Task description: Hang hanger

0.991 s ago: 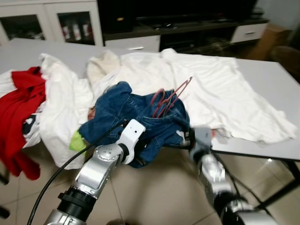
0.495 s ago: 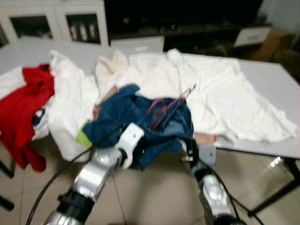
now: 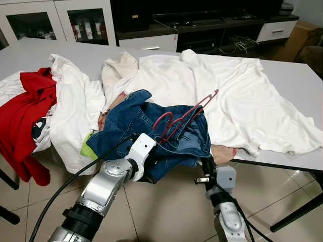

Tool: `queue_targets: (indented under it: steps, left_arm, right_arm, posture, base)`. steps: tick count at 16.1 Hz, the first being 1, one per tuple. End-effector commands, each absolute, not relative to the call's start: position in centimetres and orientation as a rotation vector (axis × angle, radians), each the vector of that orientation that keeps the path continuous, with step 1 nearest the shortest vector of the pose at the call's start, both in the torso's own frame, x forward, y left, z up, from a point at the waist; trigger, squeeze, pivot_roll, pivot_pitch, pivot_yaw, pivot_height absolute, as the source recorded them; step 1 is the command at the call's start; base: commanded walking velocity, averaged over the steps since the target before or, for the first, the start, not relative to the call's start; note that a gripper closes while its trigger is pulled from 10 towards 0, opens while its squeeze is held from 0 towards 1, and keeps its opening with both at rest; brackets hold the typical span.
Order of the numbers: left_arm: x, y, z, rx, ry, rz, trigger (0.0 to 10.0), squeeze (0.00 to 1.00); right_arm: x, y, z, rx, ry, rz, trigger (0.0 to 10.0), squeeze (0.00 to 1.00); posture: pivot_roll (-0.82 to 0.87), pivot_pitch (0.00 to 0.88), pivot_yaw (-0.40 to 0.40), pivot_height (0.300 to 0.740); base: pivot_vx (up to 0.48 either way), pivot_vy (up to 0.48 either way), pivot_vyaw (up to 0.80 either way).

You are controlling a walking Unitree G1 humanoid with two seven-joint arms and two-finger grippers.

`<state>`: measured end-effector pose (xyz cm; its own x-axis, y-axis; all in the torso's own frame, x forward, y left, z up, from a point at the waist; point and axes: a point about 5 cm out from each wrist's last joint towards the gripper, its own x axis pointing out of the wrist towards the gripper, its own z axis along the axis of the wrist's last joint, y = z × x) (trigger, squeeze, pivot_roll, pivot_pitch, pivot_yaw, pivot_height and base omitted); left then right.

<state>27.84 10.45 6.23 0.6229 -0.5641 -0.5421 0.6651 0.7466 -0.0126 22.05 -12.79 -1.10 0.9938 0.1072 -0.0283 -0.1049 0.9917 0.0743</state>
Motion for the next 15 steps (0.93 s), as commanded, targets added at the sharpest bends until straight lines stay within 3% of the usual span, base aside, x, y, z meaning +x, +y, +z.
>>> queue_targets:
  steps: [1,15]
  left_arm:
    - [27.98,10.49,6.24,0.210,0.559,-0.697,10.0,0.00]
    - [27.98,10.49,6.24,0.210,0.559,-0.697,10.0,0.00]
  right_arm:
    - [39.22,-18.52,29.86,-0.008,-0.709,-0.061,10.0,0.00]
    - [39.22,-18.52,29.86,-0.008,-0.709,-0.061,10.0,0.00]
  posture:
    - [0.12,0.000,0.000,0.740]
    - [0.12,0.000,0.000,0.740]
  base:
    - [0.000,0.000,0.00]
    - [0.000,0.000,0.00]
